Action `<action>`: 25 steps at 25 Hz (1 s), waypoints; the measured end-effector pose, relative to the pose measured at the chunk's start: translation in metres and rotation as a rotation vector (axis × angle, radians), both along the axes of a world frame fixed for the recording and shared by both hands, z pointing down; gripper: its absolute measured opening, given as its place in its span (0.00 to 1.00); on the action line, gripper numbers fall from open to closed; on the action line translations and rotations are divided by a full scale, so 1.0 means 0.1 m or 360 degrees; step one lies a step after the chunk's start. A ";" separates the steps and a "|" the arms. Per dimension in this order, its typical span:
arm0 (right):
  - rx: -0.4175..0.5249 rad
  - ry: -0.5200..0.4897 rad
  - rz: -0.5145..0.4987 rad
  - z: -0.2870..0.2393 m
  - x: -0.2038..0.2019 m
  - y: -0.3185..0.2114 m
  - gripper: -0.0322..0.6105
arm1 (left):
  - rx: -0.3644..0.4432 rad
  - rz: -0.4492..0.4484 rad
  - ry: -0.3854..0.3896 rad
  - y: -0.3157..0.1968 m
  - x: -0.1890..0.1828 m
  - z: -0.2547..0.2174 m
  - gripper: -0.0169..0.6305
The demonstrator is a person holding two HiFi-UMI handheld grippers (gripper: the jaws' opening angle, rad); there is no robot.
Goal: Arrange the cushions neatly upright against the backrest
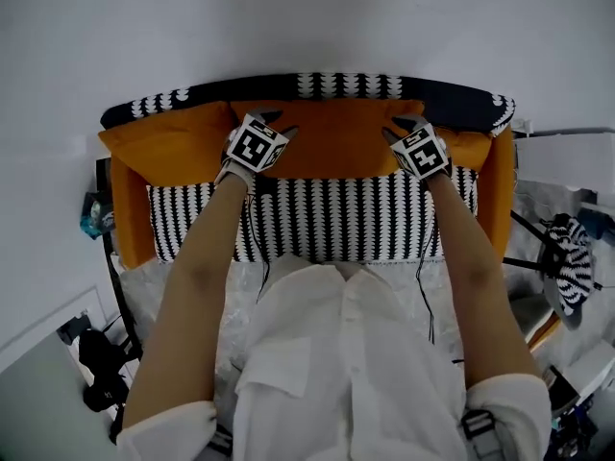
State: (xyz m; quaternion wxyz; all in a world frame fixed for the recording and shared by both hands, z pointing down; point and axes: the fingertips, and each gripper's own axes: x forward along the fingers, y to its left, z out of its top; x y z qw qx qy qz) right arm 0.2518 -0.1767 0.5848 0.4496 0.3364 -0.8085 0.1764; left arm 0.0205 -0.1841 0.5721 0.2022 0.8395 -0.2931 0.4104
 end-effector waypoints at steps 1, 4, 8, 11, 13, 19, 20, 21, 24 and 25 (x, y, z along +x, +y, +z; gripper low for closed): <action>0.0026 -0.0084 0.0063 -0.11 0.00 0.03 0.26 | 0.0035 -0.0045 0.0053 0.01 -0.01 -0.11 0.35; 0.0114 -0.0373 0.0224 -0.47 -0.02 0.13 0.23 | 0.0169 -0.0231 0.0254 0.05 -0.12 -0.50 0.24; 0.0244 -0.0741 0.0343 -1.00 -0.06 0.34 0.15 | 0.0347 -0.0397 0.0481 0.23 -0.21 -1.01 0.13; 0.0415 -0.0854 0.0350 -1.41 -0.06 0.50 0.09 | 0.0451 -0.0491 0.0654 0.40 -0.26 -1.38 0.09; 0.0527 -0.0887 0.0372 -1.66 -0.03 0.58 0.07 | 0.0528 -0.0534 0.0741 0.52 -0.30 -1.62 0.06; 0.0796 -0.1027 0.0421 -2.41 0.11 0.84 0.06 | 0.0792 -0.0506 0.0811 0.89 -0.34 -2.31 0.05; 0.0835 -0.1047 0.0437 -2.52 0.15 0.89 0.06 | 0.0836 -0.0491 0.0805 0.94 -0.34 -2.41 0.05; 0.0871 -0.1057 0.0452 -2.61 0.18 0.94 0.06 | 0.0878 -0.0487 0.0807 0.97 -0.36 -2.51 0.05; 0.0949 -0.1067 0.0506 -2.81 0.27 1.05 0.06 | 0.0981 -0.0534 0.0881 1.05 -0.44 -2.79 0.05; 0.0968 -0.1069 0.0526 -2.86 0.30 1.09 0.06 | 0.1008 -0.0548 0.0906 1.08 -0.47 -2.88 0.05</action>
